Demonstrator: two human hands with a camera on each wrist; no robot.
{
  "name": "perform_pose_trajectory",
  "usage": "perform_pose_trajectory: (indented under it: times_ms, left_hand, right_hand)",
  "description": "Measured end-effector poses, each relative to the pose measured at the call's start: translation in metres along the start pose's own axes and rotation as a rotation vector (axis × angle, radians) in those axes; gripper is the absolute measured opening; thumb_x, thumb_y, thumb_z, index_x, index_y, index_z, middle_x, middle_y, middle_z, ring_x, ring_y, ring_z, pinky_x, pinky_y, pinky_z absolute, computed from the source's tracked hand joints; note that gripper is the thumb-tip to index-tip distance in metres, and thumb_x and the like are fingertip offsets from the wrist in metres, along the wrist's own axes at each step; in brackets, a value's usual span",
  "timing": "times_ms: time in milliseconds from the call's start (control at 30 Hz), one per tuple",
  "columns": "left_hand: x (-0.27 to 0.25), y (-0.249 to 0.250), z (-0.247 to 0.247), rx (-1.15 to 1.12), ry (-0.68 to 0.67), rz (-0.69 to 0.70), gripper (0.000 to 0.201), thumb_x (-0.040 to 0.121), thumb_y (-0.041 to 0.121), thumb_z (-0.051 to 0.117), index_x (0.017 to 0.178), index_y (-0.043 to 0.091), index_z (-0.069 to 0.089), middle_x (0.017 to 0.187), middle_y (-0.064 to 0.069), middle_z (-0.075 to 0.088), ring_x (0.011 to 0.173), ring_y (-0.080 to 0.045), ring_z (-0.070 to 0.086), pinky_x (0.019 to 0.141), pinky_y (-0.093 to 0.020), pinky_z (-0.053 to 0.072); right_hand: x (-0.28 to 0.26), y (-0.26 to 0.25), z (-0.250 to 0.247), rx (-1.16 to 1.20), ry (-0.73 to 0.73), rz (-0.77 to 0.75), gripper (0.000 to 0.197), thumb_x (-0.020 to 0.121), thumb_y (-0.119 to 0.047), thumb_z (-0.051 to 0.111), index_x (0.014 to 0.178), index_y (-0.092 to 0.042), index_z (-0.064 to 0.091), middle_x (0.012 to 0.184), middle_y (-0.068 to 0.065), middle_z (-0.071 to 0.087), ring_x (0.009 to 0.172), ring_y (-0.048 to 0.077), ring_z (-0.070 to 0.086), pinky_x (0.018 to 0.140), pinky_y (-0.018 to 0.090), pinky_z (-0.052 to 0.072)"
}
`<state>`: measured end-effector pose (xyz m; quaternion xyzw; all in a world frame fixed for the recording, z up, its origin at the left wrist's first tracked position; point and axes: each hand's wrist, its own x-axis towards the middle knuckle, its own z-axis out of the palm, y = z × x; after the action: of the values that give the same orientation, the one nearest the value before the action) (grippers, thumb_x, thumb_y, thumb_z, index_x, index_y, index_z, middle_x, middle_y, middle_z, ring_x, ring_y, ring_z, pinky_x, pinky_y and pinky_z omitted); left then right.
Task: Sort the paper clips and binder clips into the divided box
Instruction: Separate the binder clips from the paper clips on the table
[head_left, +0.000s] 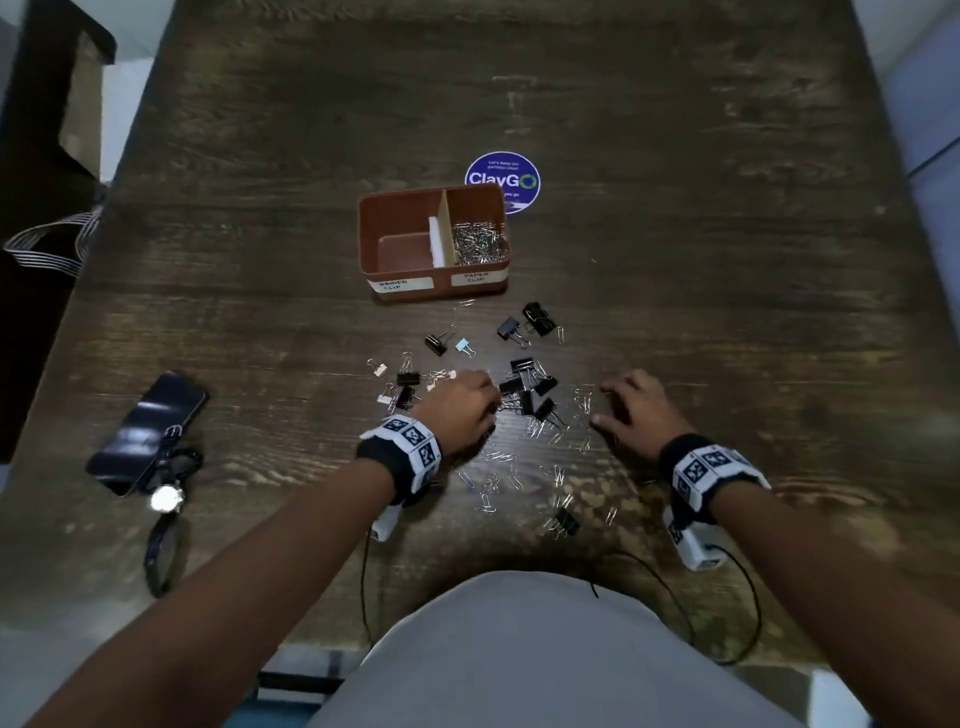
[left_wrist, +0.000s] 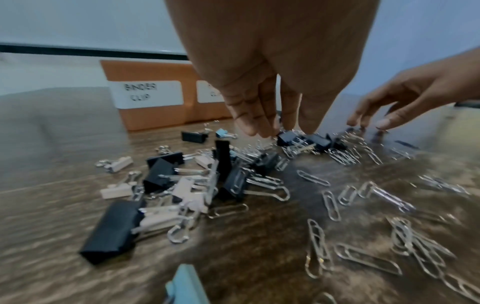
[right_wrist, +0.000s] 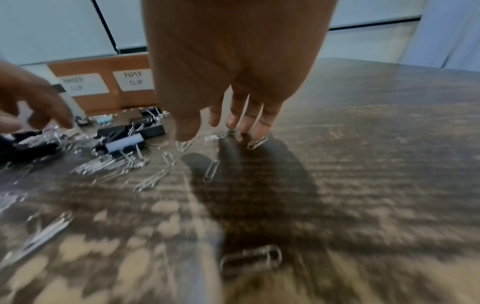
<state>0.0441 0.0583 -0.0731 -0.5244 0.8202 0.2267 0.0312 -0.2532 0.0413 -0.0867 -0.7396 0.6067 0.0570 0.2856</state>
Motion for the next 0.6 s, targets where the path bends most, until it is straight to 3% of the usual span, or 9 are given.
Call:
perform_pose_trajectory:
  times_ms: [100, 167, 267, 333, 433, 500, 600]
  left_hand:
    - [0.005, 0.012, 0.013, 0.131, -0.034, -0.066, 0.044, 0.087, 0.031, 0.065, 0.123, 0.007, 0.057, 0.121, -0.011, 0.053, 0.109, -0.026, 0.052, 0.090, -0.037, 0.050]
    - [0.006, 0.018, 0.018, 0.168, -0.064, -0.122, 0.048, 0.083, 0.021, 0.069, 0.125, 0.003, 0.052, 0.125, -0.015, 0.049, 0.111, -0.030, 0.050, 0.091, -0.041, 0.051]
    - [0.009, 0.026, 0.019, 0.122, -0.061, -0.159, 0.051, 0.080, -0.003, 0.064, 0.128, 0.000, 0.046, 0.122, -0.017, 0.049, 0.111, -0.031, 0.051, 0.087, -0.042, 0.053]
    - [0.010, 0.026, 0.014, 0.087, -0.052, -0.183, 0.051, 0.079, -0.009, 0.061, 0.127, -0.001, 0.046, 0.121, -0.018, 0.050, 0.107, -0.031, 0.054, 0.086, -0.041, 0.054]
    - [0.010, 0.022, 0.011, 0.094, -0.071, -0.194, 0.040, 0.082, -0.008, 0.061, 0.120, -0.003, 0.052, 0.117, -0.018, 0.053, 0.104, -0.031, 0.056, 0.085, -0.039, 0.054]
    - [0.010, 0.020, 0.011, 0.132, -0.084, -0.191, 0.034, 0.084, -0.006, 0.059, 0.118, -0.002, 0.054, 0.114, -0.017, 0.057, 0.107, -0.031, 0.056, 0.085, -0.038, 0.052]
    - [0.011, 0.020, 0.010, 0.212, -0.118, -0.166, 0.031, 0.086, 0.001, 0.059, 0.117, 0.001, 0.056, 0.112, -0.015, 0.062, 0.108, -0.030, 0.056, 0.088, -0.037, 0.049]
  right_hand:
    - [-0.010, -0.005, 0.013, -0.058, 0.006, -0.073, 0.084, 0.072, -0.063, 0.069, 0.138, -0.019, 0.044, 0.132, 0.005, 0.037, 0.123, 0.023, 0.034, 0.107, 0.038, 0.037]
    - [-0.010, -0.015, 0.023, -0.100, 0.013, -0.104, 0.089, 0.071, -0.064, 0.069, 0.142, -0.020, 0.038, 0.134, 0.006, 0.036, 0.124, 0.023, 0.035, 0.106, 0.038, 0.039]
    - [-0.004, -0.028, 0.028, -0.126, 0.065, -0.112, 0.075, 0.078, -0.050, 0.069, 0.140, -0.018, 0.040, 0.129, 0.007, 0.041, 0.118, 0.023, 0.041, 0.101, 0.037, 0.043]
    - [-0.001, -0.031, 0.026, -0.102, 0.094, -0.106, 0.065, 0.083, -0.039, 0.069, 0.138, -0.016, 0.043, 0.126, 0.008, 0.044, 0.115, 0.023, 0.044, 0.100, 0.035, 0.043]
    - [0.002, -0.027, 0.020, -0.067, 0.100, -0.120, 0.046, 0.087, -0.021, 0.066, 0.130, -0.012, 0.052, 0.121, 0.008, 0.048, 0.111, 0.023, 0.048, 0.095, 0.033, 0.043]
    - [0.002, -0.021, 0.018, -0.059, 0.116, -0.122, 0.028, 0.087, -0.006, 0.061, 0.115, -0.009, 0.060, 0.113, 0.007, 0.053, 0.102, 0.025, 0.053, 0.086, 0.031, 0.044]
    - [-0.002, -0.011, 0.022, -0.053, 0.135, -0.121, 0.026, 0.081, 0.007, 0.058, 0.099, -0.010, 0.064, 0.103, 0.006, 0.058, 0.092, 0.024, 0.057, 0.079, 0.028, 0.044]
